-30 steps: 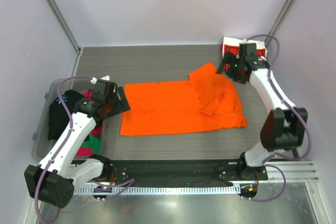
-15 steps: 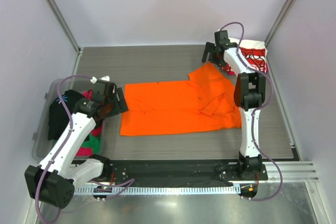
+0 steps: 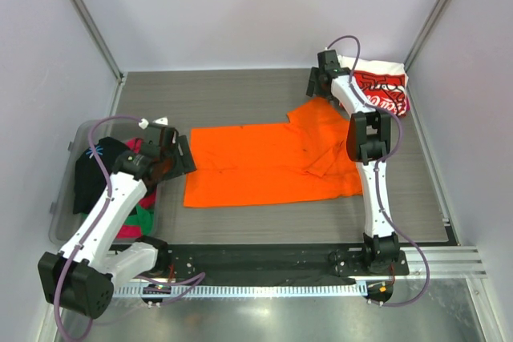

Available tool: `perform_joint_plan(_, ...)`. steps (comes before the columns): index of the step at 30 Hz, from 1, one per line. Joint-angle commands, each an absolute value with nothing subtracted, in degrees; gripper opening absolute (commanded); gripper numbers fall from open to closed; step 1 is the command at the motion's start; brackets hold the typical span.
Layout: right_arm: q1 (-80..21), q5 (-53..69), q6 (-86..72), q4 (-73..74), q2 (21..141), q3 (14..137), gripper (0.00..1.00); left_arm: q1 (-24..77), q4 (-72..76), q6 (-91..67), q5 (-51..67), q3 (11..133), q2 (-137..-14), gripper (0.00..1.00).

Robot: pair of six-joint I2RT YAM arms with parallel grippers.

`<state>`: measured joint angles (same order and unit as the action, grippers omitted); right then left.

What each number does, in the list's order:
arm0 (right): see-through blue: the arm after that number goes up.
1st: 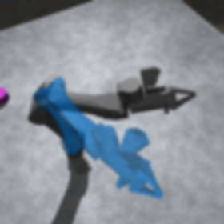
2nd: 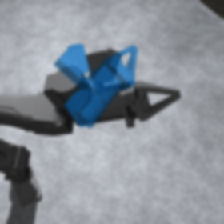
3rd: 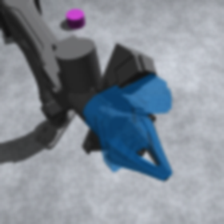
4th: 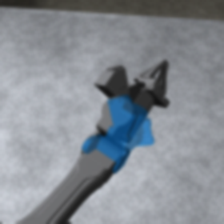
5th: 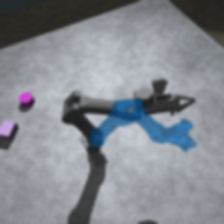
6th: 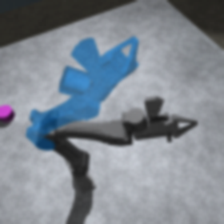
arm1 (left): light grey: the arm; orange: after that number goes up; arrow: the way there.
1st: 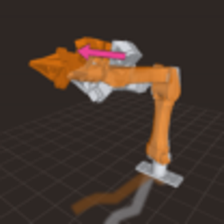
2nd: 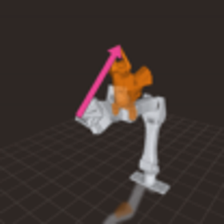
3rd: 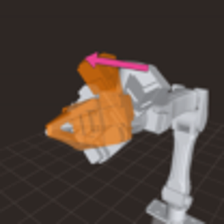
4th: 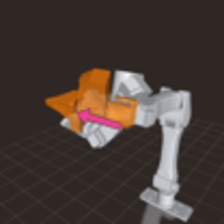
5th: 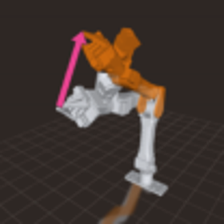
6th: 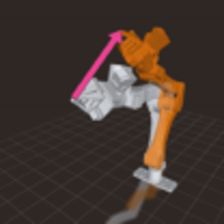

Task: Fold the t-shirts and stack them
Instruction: Fold the tshirt

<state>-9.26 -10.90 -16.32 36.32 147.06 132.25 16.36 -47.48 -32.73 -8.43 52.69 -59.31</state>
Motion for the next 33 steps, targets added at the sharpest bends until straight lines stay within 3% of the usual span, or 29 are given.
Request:
perform_joint_plan(1,-9.93,-13.18,-15.30,35.42,148.18,133.33,0.68,16.08,-47.02,-32.26,-8.17,52.47,-58.71,0.75)
perform_joint_plan(2,-10.02,-13.27,-15.12,35.42,148.01,132.72,0.52,16.08,-47.02,-32.34,-8.09,52.47,-58.80,0.75)
perform_joint_plan(5,-10.72,-13.01,-14.77,34.81,146.61,130.27,0.29,16.08,-47.02,-32.34,-8.09,52.38,-59.24,0.75)
perform_joint_plan(7,-10.99,-13.01,-14.15,34.37,145.55,128.85,0.22,16.00,-47.37,-32.34,-8.61,52.56,-59.85,0.76)
perform_joint_plan(9,-11.07,-13.09,-13.71,34.45,143.62,127.45,0.03,16.00,-47.64,-32.34,-8.88,52.65,-60.12,0.76)
perform_joint_plan(18,-10.99,-21.26,-14.59,34.89,127.54,113.92,0.01,15.56,-44.83,-33.92,-11.17,56.33,-66.60,0.78)
perform_joint_plan(26,-7.91,-21.81,-15.64,34.81,115.94,99.42,0.01,15.03,-45.79,-33.49,-13.01,77.24,-93.40,0.75)
perform_joint_plan(33,-7.65,-13.90,-17.23,34.28,114.52,98.44,0.01,10.03,-46.40,-32.78,-8.80,95.08,-115.29,0.61)
